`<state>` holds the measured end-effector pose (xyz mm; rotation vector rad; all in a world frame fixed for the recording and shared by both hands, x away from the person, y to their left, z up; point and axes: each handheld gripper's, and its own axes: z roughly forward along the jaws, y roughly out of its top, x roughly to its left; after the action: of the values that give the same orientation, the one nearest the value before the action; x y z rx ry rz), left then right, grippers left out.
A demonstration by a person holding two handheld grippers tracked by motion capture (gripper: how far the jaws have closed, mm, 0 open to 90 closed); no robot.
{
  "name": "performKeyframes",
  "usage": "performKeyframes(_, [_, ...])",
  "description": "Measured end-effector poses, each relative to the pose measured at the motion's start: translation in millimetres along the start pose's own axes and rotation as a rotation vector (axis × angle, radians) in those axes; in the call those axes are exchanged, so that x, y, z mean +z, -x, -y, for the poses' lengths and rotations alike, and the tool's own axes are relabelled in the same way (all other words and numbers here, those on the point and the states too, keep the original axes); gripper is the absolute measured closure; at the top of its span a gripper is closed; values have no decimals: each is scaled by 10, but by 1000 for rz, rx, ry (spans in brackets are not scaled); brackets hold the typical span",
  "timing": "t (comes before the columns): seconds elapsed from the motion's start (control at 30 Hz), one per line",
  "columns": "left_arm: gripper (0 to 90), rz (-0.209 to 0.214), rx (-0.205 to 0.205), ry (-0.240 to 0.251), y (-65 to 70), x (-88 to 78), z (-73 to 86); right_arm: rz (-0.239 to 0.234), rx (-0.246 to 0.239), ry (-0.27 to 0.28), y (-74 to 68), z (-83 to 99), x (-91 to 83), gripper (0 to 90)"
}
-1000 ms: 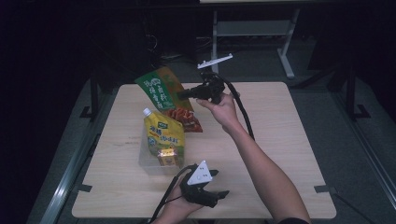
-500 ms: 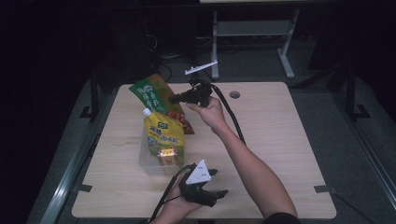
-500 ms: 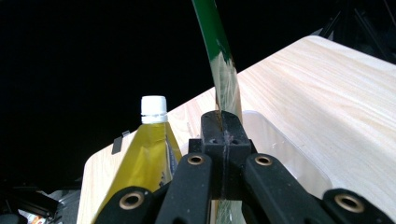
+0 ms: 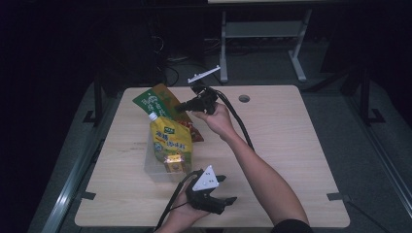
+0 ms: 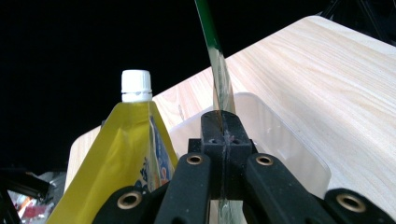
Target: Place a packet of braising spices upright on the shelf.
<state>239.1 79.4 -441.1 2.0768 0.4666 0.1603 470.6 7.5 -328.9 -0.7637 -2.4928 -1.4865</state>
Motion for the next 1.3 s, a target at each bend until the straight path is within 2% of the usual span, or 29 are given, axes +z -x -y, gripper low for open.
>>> performKeyframes(0.37, [257, -4, 2, 3, 0, -15, -5, 41, -43, -82, -7, -30, -2, 883])
performKeyframes(0.53, [257, -3, 3, 2, 2, -14, -4, 35, -25, -127, 19, -47, -21, 884])
performKeyframes(0.87, [256, -4, 4, 3, 1, -16, -3, 49, -55, -205, 17, -83, -54, 873])
performKeyframes(1.13, [256, -7, 3, 6, -6, -27, -8, 57, -53, -257, 32, -146, 72, 846])
performKeyframes(1.3, [256, -7, 1, 10, -9, -37, -7, 70, -51, -311, 28, -221, 184, 793])
